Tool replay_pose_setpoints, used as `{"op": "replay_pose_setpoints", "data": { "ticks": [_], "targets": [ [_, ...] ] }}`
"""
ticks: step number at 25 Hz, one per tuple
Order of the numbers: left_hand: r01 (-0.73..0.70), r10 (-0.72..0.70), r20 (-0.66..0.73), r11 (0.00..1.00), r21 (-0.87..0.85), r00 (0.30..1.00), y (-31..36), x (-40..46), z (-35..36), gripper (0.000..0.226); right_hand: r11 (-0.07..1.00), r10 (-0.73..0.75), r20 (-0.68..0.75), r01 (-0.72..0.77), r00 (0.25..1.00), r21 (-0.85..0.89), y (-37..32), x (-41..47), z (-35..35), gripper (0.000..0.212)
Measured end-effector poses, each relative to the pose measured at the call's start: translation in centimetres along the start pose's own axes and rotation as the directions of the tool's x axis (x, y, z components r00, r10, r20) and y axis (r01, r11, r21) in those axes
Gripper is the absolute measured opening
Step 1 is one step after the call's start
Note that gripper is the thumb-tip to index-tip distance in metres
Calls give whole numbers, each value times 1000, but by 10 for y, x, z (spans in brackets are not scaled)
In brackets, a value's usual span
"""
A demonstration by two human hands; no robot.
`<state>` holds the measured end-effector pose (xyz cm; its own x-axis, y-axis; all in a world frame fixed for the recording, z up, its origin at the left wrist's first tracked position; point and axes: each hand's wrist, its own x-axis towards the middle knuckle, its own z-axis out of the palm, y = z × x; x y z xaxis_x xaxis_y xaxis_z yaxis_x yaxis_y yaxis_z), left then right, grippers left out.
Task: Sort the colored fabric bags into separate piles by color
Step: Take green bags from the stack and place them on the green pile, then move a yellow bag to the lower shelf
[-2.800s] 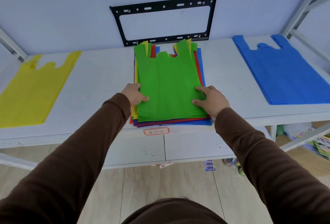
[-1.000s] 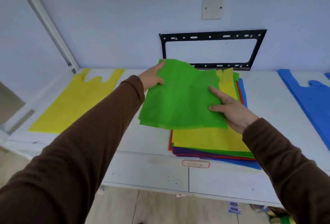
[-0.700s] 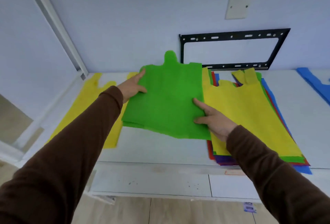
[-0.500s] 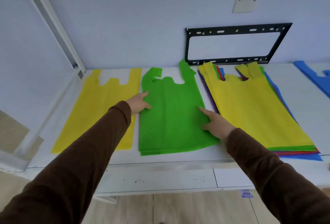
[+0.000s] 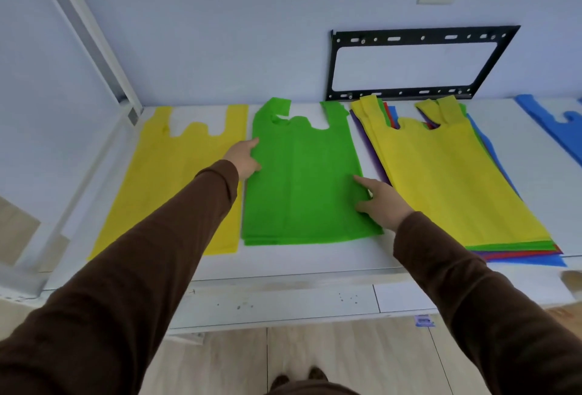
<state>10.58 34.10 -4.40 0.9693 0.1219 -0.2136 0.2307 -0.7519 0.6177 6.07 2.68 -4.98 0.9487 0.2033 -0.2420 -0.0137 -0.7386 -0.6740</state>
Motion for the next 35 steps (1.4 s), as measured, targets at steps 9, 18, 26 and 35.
{"op": "replay_pose_setpoints", "data": {
  "ticks": [9, 18, 26, 35],
  "targets": [
    [-5, 4, 10, 998, 69, 1000, 6, -7, 1, 80, 994, -33, -28, 30, 999, -103, 3, -1, -4, 68],
    [-24, 49, -50, 914, 404, 998, 24, -11, 6, 71, 963, -82, -155, 38, 984, -266, 6, -29, -33, 46],
    [-339, 369, -99, 912, 232, 924, 155, -28, 80, 48, 992, -95, -519, 41, 850, -115, 95, -38, -141, 26],
    [118, -114, -40, 987, 114, 993, 233, -38, 190, 69, 968, -166, -213, 118, 963, -221, 214, -28, -202, 54]
  ]
}}
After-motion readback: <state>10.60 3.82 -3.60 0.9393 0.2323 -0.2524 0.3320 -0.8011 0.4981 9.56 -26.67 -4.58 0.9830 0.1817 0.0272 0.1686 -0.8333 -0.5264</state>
